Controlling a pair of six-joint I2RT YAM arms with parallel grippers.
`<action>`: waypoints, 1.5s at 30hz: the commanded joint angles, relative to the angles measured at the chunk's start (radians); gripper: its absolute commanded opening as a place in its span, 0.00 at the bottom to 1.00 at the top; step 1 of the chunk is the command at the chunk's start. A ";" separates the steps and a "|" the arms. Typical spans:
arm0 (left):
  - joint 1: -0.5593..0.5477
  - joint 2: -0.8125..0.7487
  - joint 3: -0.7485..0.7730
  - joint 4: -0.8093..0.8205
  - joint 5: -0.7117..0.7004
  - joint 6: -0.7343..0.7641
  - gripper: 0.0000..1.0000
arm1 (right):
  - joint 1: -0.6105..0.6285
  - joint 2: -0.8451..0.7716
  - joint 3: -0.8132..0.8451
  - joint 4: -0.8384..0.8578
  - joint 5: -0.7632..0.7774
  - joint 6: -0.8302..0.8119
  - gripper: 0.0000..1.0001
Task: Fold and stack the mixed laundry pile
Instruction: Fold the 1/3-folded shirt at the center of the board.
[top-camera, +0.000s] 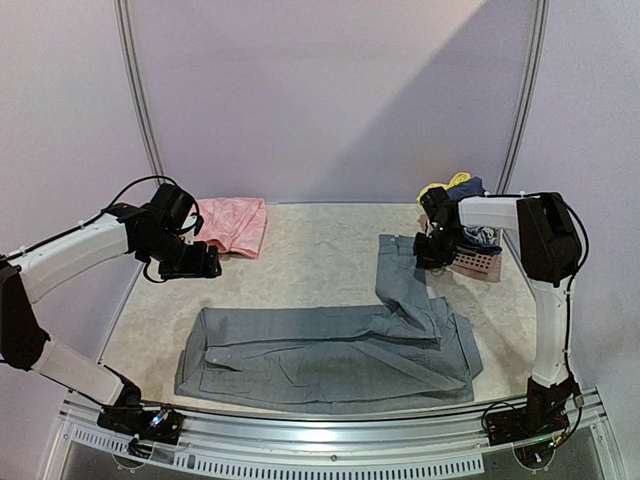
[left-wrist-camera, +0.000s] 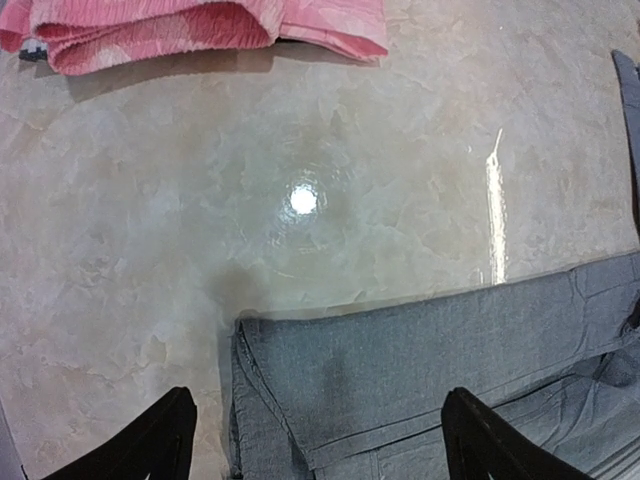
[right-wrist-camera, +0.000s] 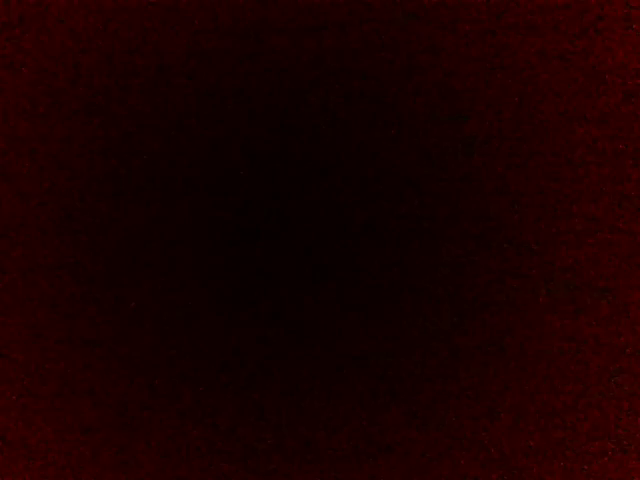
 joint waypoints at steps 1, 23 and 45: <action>-0.016 0.011 0.022 -0.006 0.009 0.012 0.86 | 0.024 0.087 -0.018 -0.049 -0.027 -0.018 0.14; -0.031 0.025 0.022 0.015 0.013 -0.012 0.85 | 0.129 0.020 -0.007 0.006 -0.176 -0.110 0.00; -0.058 0.116 0.110 0.014 0.020 0.002 0.84 | 0.166 0.076 0.270 -0.211 0.041 -0.235 0.57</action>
